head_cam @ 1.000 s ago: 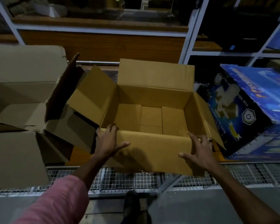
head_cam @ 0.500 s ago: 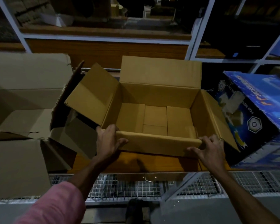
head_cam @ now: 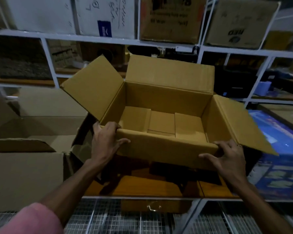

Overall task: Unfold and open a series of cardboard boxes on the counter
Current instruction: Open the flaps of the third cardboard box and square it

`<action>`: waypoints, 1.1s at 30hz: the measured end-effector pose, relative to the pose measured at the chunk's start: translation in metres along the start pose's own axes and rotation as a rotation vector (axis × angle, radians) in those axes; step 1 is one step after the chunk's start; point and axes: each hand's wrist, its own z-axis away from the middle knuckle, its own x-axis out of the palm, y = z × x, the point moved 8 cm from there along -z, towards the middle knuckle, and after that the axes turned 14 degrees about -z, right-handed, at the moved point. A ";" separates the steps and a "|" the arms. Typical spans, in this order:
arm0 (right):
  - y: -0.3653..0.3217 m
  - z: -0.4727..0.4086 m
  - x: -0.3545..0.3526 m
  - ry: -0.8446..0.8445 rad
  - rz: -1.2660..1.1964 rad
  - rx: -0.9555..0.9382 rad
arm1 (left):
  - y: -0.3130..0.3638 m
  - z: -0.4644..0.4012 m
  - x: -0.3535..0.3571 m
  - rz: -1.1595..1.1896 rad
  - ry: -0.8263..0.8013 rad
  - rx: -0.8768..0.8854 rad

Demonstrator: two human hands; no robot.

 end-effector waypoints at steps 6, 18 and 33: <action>-0.070 -0.034 -0.022 0.019 -0.017 -0.085 | -0.017 -0.019 -0.078 -0.007 0.108 -0.007; -0.211 -0.071 0.026 -0.019 -0.080 -0.175 | -0.128 -0.037 -0.206 -0.110 0.235 -0.051; -0.460 -0.079 0.223 -0.049 -0.112 -0.212 | -0.419 -0.055 -0.305 -0.175 0.222 -0.110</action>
